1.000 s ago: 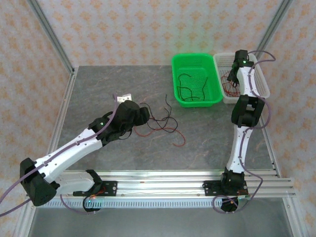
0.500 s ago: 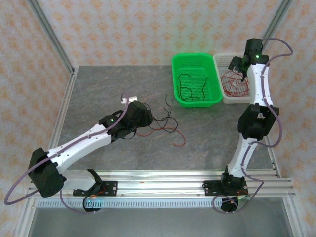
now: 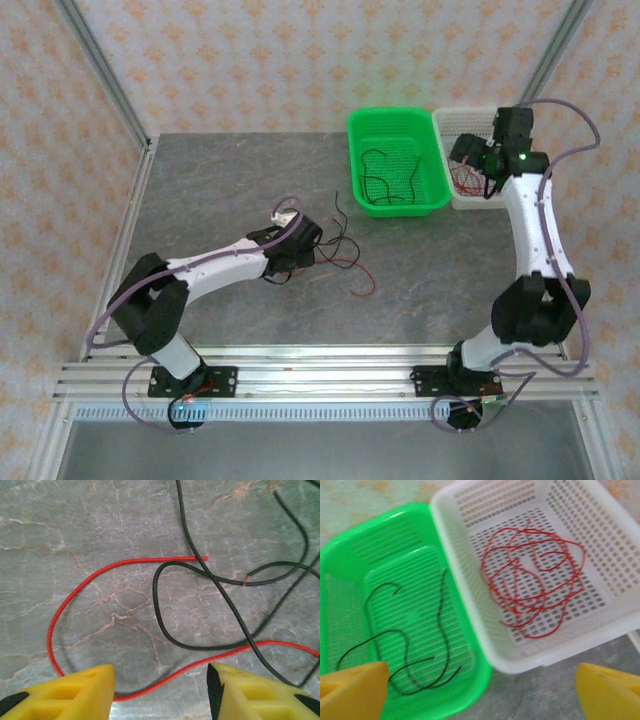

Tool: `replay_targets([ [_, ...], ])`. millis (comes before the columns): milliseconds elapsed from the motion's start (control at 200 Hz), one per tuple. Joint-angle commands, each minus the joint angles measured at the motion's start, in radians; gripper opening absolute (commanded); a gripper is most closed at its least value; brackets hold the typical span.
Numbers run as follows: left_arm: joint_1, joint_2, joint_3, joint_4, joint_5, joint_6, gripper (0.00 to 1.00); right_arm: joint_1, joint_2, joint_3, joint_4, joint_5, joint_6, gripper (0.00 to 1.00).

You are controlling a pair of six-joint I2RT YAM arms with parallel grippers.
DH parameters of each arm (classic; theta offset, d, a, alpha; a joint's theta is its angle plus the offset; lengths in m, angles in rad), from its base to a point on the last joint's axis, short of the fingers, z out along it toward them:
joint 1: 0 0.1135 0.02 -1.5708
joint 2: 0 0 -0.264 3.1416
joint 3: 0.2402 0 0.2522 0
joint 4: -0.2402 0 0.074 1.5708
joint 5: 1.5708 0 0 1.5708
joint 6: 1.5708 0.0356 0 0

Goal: Untangle the cables

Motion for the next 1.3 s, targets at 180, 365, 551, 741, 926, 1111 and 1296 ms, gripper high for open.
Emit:
replay_targets([
  [180, 0.068, 0.110, 0.005, 0.160, 0.051, 0.010, 0.50, 0.079, -0.231, -0.262, 0.107, -0.028, 0.042, 0.90],
  [365, 0.085, 0.165, 0.018, 0.212, 0.064, 0.019, 0.45, 0.117, -0.316, -0.382, 0.123, -0.044, 0.071, 0.86],
  [551, 0.086, 0.203, 0.034, 0.239, 0.067, 0.024, 0.34, 0.202, -0.370, -0.467, 0.150, -0.058, 0.115, 0.82],
  [741, 0.086, 0.179, 0.036, 0.255, 0.054, 0.025, 0.00, 0.350, -0.390, -0.529, 0.191, -0.073, 0.186, 0.79],
  [926, 0.082, 0.089, 0.058, 0.223, 0.047, 0.048, 0.00, 0.496, -0.390, -0.610, 0.306, -0.129, 0.292, 0.77],
  [1111, 0.055, -0.020, 0.135, 0.128, 0.039, 0.080, 0.00, 0.618, -0.357, -0.681, 0.428, -0.129, 0.400, 0.75],
  [1296, 0.022, -0.082, 0.213, 0.040, 0.038, 0.105, 0.00, 0.692, -0.288, -0.724, 0.552, -0.119, 0.487, 0.70],
])
